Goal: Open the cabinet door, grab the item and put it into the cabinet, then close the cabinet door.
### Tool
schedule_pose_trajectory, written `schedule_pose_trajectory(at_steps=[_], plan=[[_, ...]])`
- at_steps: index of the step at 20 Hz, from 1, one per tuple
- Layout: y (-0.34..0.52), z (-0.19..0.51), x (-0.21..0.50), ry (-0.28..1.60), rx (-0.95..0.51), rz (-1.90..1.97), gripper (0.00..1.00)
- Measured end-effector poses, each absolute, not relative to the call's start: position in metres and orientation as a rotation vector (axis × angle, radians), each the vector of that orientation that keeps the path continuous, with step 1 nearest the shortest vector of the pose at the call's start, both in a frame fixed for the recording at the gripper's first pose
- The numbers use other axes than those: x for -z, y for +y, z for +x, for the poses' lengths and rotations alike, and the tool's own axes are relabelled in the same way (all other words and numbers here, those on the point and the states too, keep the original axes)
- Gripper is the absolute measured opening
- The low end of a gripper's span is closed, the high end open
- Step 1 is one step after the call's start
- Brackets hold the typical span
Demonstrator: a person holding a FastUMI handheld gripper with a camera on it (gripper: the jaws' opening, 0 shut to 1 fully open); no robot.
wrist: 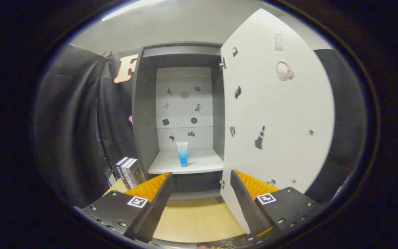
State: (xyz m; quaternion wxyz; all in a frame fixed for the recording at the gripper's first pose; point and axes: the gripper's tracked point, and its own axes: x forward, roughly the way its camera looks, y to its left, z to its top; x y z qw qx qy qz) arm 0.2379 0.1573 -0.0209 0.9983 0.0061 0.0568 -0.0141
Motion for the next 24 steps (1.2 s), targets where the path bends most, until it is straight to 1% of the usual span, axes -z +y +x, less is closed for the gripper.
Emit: schedule_pose_trajectory(at_steps=[6,9,12,14,17,19,24], plan=[[0.076,0.165,0.009,0.102,0.135,0.060,0.98],[0.018,0.149,0.013,0.107,0.206,0.066,0.98],[-0.039,0.152,0.020,0.119,0.254,0.055,0.98],[-0.062,0.165,0.025,0.133,0.250,0.061,0.99],[-0.078,0.194,0.030,0.141,0.207,0.082,0.99],[-0.075,0.218,0.034,0.144,0.150,0.082,0.99],[-0.056,0.221,0.040,0.140,0.047,0.062,0.98]])
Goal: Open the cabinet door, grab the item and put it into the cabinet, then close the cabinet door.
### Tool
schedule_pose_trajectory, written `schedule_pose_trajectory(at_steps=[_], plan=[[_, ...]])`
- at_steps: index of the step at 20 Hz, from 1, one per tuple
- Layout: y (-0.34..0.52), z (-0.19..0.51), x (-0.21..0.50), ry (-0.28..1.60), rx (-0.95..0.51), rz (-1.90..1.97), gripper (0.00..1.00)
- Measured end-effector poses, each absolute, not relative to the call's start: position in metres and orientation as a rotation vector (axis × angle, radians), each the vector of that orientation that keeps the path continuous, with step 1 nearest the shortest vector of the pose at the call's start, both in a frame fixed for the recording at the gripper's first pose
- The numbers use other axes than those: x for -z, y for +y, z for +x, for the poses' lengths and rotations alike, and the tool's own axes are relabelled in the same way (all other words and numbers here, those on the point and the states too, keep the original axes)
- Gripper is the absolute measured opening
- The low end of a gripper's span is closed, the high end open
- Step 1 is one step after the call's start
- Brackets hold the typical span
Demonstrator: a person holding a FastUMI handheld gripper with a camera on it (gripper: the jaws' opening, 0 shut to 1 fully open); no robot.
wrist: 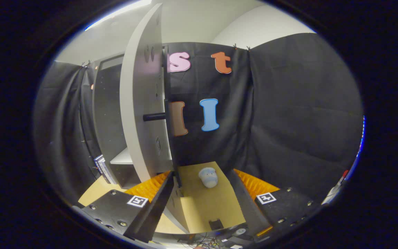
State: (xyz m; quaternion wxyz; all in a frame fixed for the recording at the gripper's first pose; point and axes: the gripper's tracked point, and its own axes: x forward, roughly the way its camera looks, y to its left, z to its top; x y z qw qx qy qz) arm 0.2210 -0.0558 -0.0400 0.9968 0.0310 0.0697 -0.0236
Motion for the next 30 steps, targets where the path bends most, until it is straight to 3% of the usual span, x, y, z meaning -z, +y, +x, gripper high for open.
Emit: schedule_pose_trajectory(at_steps=[8,15,30], plan=[[-0.001,0.228,0.047,0.147,-0.162,0.111,0.98],[0.067,0.232,0.048,0.133,-0.255,0.080,0.98],[0.267,0.330,0.052,0.085,-0.295,0.037,1.00]])
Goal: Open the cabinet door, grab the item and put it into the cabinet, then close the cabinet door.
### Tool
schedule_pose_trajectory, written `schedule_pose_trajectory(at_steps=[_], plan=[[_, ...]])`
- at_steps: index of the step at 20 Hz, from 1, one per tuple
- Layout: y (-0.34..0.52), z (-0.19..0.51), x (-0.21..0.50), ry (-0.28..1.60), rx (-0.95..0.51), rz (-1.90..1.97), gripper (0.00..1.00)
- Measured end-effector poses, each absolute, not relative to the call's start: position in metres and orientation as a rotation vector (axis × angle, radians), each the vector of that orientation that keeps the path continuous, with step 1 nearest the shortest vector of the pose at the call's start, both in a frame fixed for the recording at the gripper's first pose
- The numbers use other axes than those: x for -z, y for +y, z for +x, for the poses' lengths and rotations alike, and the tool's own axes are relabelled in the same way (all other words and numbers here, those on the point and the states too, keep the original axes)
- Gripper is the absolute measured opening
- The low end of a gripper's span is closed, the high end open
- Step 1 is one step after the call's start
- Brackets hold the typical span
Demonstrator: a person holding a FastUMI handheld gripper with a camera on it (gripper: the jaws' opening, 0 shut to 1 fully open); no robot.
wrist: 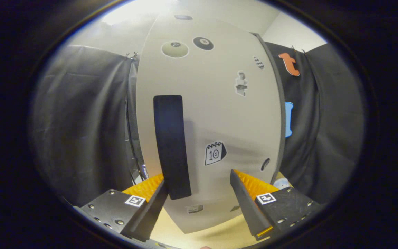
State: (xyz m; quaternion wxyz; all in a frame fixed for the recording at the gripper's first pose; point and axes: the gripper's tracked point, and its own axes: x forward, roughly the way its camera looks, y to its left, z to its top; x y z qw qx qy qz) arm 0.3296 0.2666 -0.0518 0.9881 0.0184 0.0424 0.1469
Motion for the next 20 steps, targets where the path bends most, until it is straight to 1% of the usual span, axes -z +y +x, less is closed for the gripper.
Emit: schedule_pose_trajectory(at_steps=[9,16,20], plan=[[0.329,0.407,0.051,0.049,-0.248,0.017,1.00],[0.355,0.453,0.054,0.044,-0.218,0.016,1.00],[0.361,0.473,0.057,0.013,-0.167,0.004,1.00]])
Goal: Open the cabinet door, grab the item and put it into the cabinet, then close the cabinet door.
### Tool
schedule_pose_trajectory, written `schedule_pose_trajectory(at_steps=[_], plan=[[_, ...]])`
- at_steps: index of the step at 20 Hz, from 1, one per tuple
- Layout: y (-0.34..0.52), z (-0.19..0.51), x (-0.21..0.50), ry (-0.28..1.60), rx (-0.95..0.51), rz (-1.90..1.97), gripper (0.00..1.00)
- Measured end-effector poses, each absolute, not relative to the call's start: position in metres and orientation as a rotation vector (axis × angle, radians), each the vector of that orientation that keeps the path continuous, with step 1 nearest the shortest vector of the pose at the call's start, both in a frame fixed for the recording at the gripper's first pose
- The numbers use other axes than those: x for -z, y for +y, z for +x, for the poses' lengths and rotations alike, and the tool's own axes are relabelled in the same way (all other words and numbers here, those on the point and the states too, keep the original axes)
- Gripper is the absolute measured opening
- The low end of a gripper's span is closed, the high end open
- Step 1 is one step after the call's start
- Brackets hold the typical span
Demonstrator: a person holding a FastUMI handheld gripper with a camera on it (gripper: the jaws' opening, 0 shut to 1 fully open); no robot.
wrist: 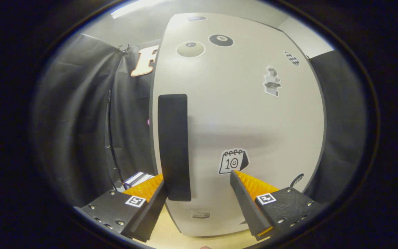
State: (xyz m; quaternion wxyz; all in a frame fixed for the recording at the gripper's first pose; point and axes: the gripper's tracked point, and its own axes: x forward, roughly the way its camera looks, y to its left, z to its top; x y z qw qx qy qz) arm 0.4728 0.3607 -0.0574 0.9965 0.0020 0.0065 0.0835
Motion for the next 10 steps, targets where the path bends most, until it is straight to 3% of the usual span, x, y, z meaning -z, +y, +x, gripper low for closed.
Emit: schedule_pose_trajectory(at_steps=[10], plan=[[0.3599,0.4727,0.0577,0.008,-0.126,0.014,1.00]])
